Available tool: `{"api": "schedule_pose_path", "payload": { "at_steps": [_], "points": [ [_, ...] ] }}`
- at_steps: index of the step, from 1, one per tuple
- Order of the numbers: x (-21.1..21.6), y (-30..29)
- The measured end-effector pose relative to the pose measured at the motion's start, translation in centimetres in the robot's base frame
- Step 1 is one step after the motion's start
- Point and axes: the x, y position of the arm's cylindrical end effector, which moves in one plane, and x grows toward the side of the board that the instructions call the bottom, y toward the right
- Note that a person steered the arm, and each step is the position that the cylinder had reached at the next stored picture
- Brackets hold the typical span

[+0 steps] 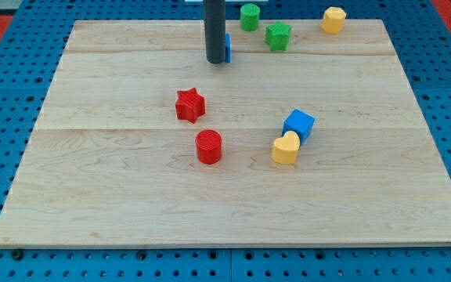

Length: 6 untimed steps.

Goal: Nudge the red star a bit up

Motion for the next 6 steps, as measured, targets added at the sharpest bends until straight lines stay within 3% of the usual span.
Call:
{"api": "schedule_pose_path", "payload": {
  "at_steps": [1, 3, 4, 5, 6],
  "points": [
    [2.3, -0.1],
    [16.9, -0.6],
    [18.8, -6.7],
    [16.5, -11.1],
    [14.8, -5.3]
  ]
}}
